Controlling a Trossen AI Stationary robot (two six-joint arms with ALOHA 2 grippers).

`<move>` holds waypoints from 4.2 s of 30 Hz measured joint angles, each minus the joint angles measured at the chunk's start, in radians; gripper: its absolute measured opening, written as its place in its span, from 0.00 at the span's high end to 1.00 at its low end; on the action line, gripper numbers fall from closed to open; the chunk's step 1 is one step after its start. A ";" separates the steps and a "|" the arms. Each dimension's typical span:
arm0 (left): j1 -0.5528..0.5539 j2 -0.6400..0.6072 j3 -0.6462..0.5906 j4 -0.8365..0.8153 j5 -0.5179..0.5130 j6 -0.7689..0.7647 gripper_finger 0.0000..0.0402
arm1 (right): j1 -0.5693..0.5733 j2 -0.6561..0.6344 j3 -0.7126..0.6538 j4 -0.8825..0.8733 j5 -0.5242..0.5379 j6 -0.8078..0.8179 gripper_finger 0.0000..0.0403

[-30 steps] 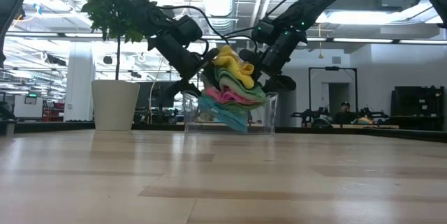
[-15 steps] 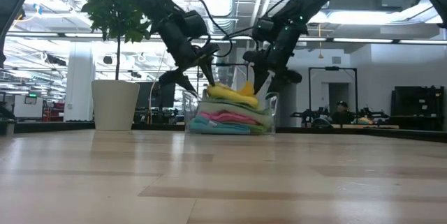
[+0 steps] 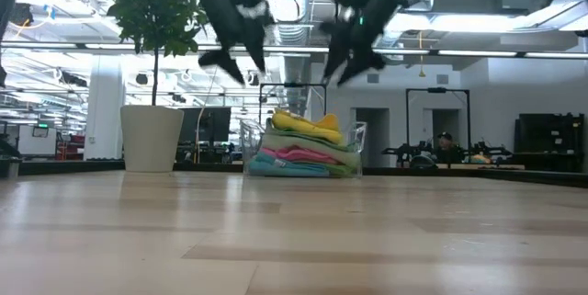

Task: Fold microfiber towels
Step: Return to Home Position

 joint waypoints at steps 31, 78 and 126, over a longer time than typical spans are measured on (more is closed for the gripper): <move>-0.441 -1.612 -1.514 1.017 -0.153 -0.061 0.34 | 0.349 -1.288 -1.332 0.914 0.001 0.081 0.37; -0.441 -1.643 -1.543 0.818 -0.156 -0.090 0.34 | 0.348 -1.294 -1.552 0.710 0.052 0.461 0.37; -0.568 -1.643 -1.544 0.815 -0.198 -0.090 0.34 | 0.348 -1.294 -1.552 0.711 0.051 0.461 0.37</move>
